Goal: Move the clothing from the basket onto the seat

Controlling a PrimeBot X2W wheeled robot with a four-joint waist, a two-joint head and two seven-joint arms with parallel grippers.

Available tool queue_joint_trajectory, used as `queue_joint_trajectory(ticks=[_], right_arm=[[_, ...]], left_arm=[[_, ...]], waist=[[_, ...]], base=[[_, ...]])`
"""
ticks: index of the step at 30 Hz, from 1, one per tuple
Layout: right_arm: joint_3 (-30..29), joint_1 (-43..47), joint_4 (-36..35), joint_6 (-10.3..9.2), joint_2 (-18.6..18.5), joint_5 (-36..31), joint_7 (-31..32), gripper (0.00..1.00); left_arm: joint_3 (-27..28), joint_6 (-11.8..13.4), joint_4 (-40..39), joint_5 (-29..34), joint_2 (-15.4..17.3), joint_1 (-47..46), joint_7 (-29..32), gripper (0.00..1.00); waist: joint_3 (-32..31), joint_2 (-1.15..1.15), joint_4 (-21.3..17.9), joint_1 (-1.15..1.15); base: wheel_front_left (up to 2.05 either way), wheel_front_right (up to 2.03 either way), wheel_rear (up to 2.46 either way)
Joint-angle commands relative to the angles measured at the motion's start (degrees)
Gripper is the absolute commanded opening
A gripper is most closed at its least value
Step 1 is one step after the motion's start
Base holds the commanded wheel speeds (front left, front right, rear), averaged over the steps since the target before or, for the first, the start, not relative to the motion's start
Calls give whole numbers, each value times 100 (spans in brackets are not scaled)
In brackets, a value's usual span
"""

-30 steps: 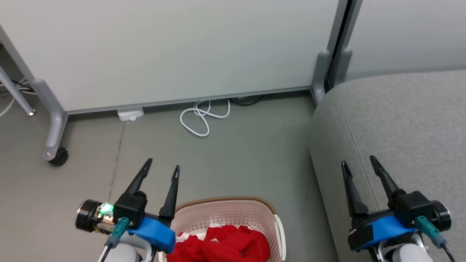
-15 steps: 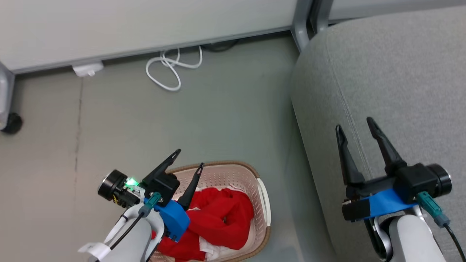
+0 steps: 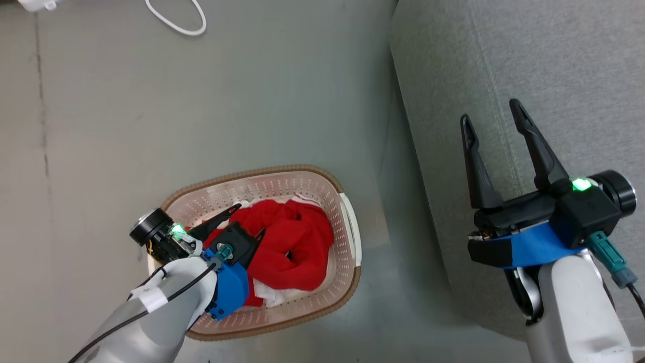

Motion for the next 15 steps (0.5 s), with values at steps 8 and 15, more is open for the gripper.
queue_joint_trajectory(ticks=[8,15], right_arm=[[151,-410,-209,1,-21,-95,-18,100],[205,-601,-369,1,-21,-120,-18,100]], left_arm=[[-1460,-1,779,-462,-67,-622,54,100],[-2191,-1,1025,-597,-94,-1007,299,100]], waist=[[695,0,-17,-2],[1227,0,-99,-2]], base=[[0,0,0],[0,0,0]])
